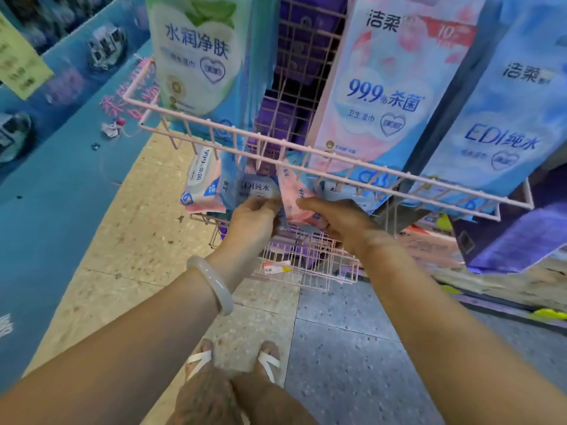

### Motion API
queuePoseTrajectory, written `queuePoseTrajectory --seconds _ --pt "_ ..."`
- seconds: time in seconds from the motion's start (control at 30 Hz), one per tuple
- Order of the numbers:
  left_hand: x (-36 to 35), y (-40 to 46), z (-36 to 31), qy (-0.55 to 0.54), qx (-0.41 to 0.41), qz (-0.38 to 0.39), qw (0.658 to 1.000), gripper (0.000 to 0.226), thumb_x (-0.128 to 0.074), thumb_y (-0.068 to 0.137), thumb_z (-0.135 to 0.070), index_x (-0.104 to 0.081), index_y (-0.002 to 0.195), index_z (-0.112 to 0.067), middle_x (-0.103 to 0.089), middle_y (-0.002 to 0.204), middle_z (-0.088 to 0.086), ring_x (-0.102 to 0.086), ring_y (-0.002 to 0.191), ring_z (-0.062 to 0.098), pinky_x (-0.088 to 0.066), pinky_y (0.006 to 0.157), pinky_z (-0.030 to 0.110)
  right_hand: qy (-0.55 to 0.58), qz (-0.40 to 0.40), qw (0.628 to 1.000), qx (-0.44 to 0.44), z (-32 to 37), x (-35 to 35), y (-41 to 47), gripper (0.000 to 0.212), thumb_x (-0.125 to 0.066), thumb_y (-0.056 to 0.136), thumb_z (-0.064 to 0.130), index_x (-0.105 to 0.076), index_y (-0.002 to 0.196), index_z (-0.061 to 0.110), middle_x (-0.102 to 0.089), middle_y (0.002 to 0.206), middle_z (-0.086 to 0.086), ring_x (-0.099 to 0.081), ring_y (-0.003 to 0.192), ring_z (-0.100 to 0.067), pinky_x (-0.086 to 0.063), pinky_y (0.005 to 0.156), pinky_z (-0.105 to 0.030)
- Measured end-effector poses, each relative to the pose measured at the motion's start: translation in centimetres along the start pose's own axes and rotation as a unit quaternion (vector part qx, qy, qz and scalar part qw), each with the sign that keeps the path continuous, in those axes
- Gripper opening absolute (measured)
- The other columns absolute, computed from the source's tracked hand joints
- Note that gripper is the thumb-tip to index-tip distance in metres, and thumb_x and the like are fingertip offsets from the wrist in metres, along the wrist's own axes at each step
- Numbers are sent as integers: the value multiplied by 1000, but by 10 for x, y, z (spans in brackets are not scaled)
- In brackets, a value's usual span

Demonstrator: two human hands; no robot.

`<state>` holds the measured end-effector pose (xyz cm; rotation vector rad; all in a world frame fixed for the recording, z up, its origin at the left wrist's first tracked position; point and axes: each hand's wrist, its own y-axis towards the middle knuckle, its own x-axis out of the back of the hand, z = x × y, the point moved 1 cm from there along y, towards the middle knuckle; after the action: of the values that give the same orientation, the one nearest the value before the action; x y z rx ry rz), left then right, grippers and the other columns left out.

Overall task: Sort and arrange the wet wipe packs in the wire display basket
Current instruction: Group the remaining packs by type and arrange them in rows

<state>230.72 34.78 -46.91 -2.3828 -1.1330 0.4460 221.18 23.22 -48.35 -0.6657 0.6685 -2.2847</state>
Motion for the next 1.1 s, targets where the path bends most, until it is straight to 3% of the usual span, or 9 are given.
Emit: queuePoseTrajectory --seconds 0.13,0.37,0.43,0.5,0.7,0.8,0.9,0.97,1.1 --pt "-2 -8 0 -70 37 20 997 20 -58 87 -38 -54 80 -20 -61 80 4 -61 70 19 -50 73 33 -40 -27 995 82 -1 16 -16 69 -79 30 54 -68 92 25 -73 87 10 -66 87 -7 -49 83 -30" --pt "-14 -13 -3 72 -6 49 996 24 -63 86 -16 -53 108 -11 -60 106 13 -62 79 22 -56 57 26 -159 -75 945 274 -19 50 -46 56 -86 43 26 -58 90 34 -65 92 15 -60 89 12 -49 81 -9" --pt "-23 -14 -3 156 -57 65 984 28 -61 86 -9 -57 114 -5 -63 112 15 -62 87 25 -57 76 31 -194 -92 942 258 -22 61 -41 65 -87 47 22 -59 107 24 -67 107 0 -61 105 -12 -49 94 -31" --pt "-33 -16 -4 215 -82 85 969 30 -60 87 -12 -59 116 -5 -63 118 16 -60 103 30 -50 93 37 -233 -86 944 219 -22 74 -37 70 -86 54 18 -55 117 19 -62 115 0 -57 113 -21 -44 99 -35" --pt "-44 -14 5 554 -99 121 818 39 -51 90 -34 -52 124 -16 -55 130 13 -54 114 32 -47 96 37 -398 -115 889 195 -31 87 -28 58 -74 75 20 -53 128 15 -55 133 -8 -48 123 -27 -35 103 -30" --pt "-43 -12 8 595 -105 128 786 36 -47 92 -33 -52 123 -16 -54 128 13 -53 114 32 -46 96 36 -375 -154 900 161 -39 86 -23 43 -70 78 20 -61 119 11 -62 124 -11 -56 112 -29 -42 92 -29" --pt "-41 -9 9 579 -118 115 799 32 -48 91 -25 -52 122 -19 -56 126 11 -56 108 31 -44 84 29 -296 -287 892 185 -41 91 -21 27 -68 79 18 -66 99 -1 -69 103 -21 -63 96 -35 -43 73 -28" --pt "-38 -9 10 530 -126 85 834 34 -50 89 -21 -53 123 -21 -58 125 11 -57 106 31 -41 77 25 -259 -319 892 186 -39 94 -19 32 -69 78 20 -65 102 -2 -68 106 -20 -62 103 -33 -46 83 -32" --pt "-28 -10 11 436 -159 56 884 32 -53 89 -19 -55 121 -22 -61 124 9 -57 98 27 -41 75 24 -114 -169 968 148 -22 87 -11 49 -73 75 14 -57 121 11 -60 124 -7 -54 111 -16 -42 98 -29"
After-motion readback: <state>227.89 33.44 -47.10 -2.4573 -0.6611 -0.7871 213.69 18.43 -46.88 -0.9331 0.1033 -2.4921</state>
